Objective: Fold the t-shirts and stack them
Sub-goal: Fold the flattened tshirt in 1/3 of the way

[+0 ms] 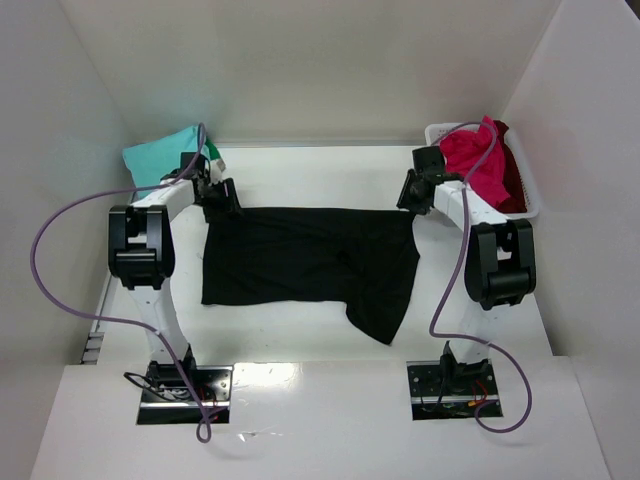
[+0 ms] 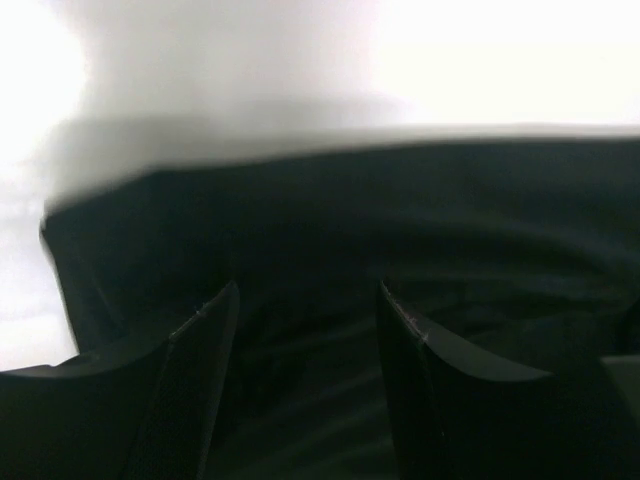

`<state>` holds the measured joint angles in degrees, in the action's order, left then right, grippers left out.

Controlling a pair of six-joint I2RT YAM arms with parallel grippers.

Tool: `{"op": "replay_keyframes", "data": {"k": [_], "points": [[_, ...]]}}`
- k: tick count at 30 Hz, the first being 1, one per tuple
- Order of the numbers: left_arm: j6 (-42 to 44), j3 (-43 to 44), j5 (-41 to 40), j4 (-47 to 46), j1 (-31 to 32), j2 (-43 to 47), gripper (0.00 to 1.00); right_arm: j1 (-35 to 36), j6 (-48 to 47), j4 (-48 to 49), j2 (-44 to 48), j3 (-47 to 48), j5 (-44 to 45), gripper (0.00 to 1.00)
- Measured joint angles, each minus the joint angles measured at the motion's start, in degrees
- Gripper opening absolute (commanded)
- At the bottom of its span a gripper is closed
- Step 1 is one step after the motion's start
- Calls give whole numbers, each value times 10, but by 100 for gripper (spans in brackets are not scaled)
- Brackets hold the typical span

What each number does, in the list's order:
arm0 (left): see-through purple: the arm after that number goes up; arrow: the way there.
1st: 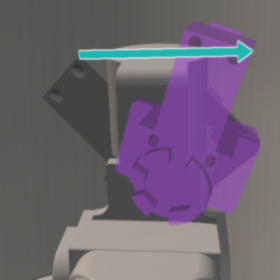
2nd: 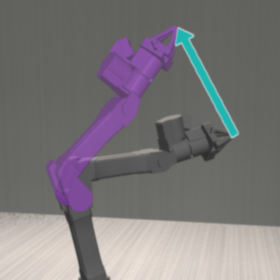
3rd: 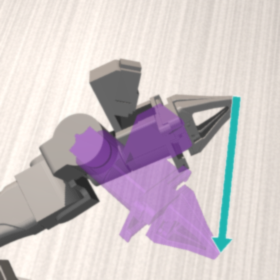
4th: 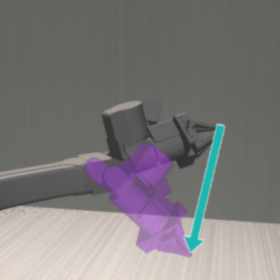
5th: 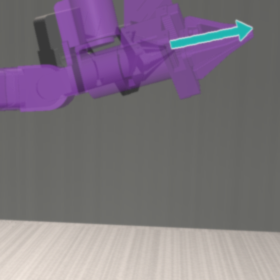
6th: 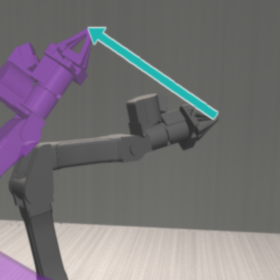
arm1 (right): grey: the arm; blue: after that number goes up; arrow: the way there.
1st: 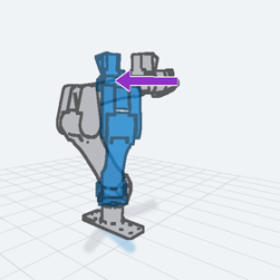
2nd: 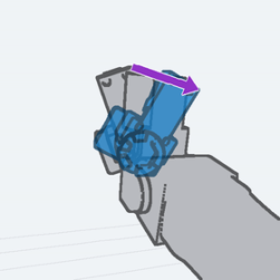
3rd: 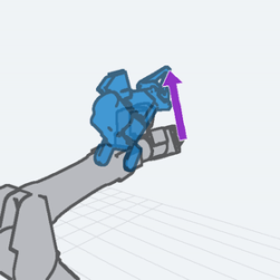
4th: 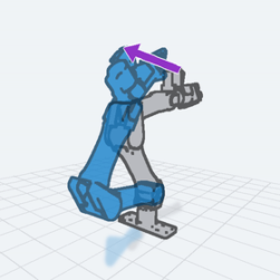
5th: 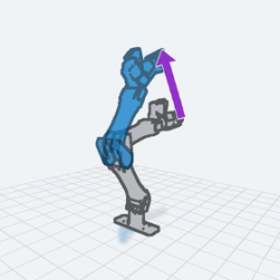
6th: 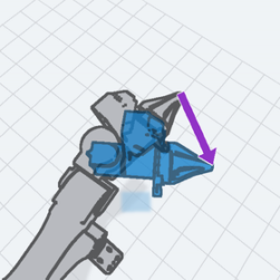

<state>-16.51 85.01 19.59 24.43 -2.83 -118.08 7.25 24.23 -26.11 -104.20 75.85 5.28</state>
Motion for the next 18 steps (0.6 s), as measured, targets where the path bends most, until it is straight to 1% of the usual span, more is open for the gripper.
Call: {"op": "replay_keyframes", "data": {"k": [1,4,5,8,9,10,11,15,18], "points": [[-1,-13,-5,0,0,12,65,0,-1,3,2,9,-6,41],[-3,-40,-25,0,0,47,65,0,-2,14,1,24,-26,33],[-4,-47,-30,-1,0,57,65,0,-3,17,-1,26,-31,27],[-7,-59,-42,-1,0,82,65,0,-7,27,-20,26,-44,19],[-9,-62,-44,-2,0,89,65,2,-8,29,-31,26,-47,14],[-13,-65,-46,-2,0,96,65,4,-10,30,-43,26,-49,12],[-15,-68,-47,-3,0,100,64,4,-10,30,-57,26,-50,11],[-19,-88,-50,-5,0,113,62,5,-11,29,-108,26,-54,11],[-19,-109,-54,-2,1,115,61,5,-10,35,-112,35,-51,11]]}}
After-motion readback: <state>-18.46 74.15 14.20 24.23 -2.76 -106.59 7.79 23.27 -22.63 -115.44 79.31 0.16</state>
